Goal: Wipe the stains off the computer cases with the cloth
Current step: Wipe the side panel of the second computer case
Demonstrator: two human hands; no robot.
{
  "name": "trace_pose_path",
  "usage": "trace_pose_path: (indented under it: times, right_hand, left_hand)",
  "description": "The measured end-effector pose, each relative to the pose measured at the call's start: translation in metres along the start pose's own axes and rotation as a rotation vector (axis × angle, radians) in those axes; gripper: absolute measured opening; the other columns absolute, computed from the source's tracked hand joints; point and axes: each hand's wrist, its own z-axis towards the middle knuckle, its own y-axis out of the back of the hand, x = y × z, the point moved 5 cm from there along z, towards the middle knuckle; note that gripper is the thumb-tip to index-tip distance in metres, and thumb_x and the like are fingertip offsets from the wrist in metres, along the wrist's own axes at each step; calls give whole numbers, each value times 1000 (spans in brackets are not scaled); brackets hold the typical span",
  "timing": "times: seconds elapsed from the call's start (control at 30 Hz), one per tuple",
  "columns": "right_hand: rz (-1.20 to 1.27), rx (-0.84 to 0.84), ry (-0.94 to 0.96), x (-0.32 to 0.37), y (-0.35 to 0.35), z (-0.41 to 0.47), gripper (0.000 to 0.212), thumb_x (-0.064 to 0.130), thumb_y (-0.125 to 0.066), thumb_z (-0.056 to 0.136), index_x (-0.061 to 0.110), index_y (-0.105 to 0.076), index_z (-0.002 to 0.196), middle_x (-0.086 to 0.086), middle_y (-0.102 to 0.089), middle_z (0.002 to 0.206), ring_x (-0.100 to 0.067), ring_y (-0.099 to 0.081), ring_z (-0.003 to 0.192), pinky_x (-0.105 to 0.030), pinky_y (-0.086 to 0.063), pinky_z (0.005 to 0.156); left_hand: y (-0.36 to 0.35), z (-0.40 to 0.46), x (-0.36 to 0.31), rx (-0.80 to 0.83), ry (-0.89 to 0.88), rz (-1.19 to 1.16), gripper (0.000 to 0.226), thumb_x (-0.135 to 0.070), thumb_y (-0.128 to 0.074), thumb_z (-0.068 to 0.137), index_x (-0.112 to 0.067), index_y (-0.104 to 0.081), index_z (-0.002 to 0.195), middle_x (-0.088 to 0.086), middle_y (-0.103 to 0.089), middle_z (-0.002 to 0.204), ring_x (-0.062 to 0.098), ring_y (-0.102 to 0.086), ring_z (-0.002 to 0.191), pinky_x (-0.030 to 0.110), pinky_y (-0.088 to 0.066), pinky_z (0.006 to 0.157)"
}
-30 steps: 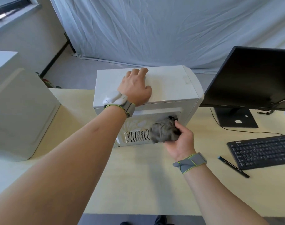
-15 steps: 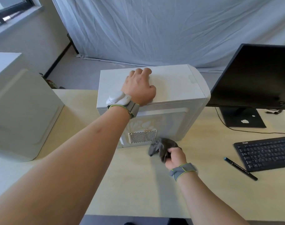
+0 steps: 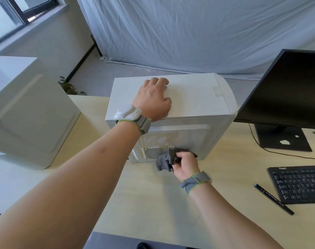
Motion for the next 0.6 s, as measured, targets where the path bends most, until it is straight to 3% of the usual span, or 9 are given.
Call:
trace_pose_path:
  times: [0.13,0.37,0.43,0.53,0.6]
  right_hand:
    - [145,95,131,26,-32,-48,21,-11,-53,91,6,-63,84,-8,-66,82,-22,-65,81,-36,-54,86]
    - [76,346,371,61,-50,-106,17,-4,-58,90,0,-65,105,-14,-66,94,-25,-67,89,-36,-52,85]
    - [73,316,400,65,-41,-104,17,-1,-57,90,1,-65,105,-13,-64,95,-25,-64,91,-35,-50,84]
    - [191,143,399,65,-16,-89,26,3,-57,82,8,-58,108,-14,-60,96,-31,-61,92,-39,-49,75]
    - [171,1,498,67,-5,-86,26,3,-59,87,14,-52,109,-12,-60,95,-28,-63,89,-37,-50,70]
  left_hand:
    - [0,0,0,7,-8,2,53,-27,-50,88,-18,-46,140,5,-51,137,28,-41,127,36,-37,101]
    - [-1,0,2,16,-12,-19,54,-28,-50,88,-18,-45,141,6,-50,139,28,-41,129,37,-37,103]
    - [0,-1,4,21,-11,-29,54,-28,-51,88,-18,-45,141,5,-50,139,28,-41,129,37,-37,103]
    - [0,0,4,12,-8,-54,53,-25,-51,87,-18,-47,140,4,-52,137,27,-42,127,36,-38,102]
    - [0,0,3,14,-7,-58,53,-25,-50,87,-18,-48,139,4,-52,136,27,-42,127,36,-38,102]
